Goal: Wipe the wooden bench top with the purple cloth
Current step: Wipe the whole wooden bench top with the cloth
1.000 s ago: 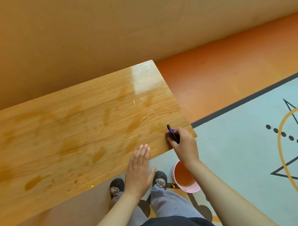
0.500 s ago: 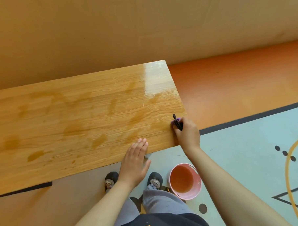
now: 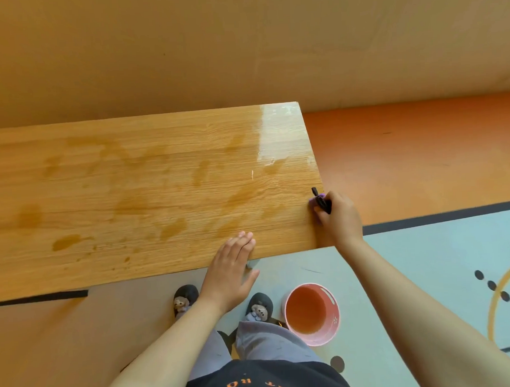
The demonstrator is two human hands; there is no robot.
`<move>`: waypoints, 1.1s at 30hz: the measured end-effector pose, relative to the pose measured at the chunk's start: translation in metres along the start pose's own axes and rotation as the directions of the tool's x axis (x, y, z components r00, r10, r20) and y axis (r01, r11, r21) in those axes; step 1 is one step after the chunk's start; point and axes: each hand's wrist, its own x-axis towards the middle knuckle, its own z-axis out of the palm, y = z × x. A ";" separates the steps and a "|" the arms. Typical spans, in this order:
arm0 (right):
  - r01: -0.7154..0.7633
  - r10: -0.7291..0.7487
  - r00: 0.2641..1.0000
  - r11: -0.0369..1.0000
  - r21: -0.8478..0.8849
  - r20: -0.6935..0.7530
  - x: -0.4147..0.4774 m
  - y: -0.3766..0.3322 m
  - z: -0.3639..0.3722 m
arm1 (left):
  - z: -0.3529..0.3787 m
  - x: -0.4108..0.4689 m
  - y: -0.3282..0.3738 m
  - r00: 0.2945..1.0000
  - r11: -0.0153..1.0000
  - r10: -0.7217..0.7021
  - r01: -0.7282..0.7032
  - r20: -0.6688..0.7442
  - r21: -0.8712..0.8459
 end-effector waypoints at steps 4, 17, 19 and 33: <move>0.030 -0.030 0.999 0.999 0.026 0.014 -0.001 -0.038 0.025 | -0.001 -0.001 0.001 1.000 1.000 -0.001 0.001 -0.003 -0.017; 0.170 -0.172 0.980 0.985 0.034 0.102 0.031 -0.007 -0.001 | -0.002 -0.001 -0.004 1.000 0.999 0.008 -0.008 0.020 -0.042; 0.011 -0.012 0.998 1.000 0.019 0.058 0.050 -0.005 -0.002 | -0.002 -0.001 -0.004 0.999 1.000 0.007 -0.006 0.032 -0.028; 0.422 -0.430 0.845 0.901 0.099 0.317 -0.008 -0.082 0.052 | -0.007 0.001 -0.002 0.999 0.993 -0.041 0.044 0.029 -0.112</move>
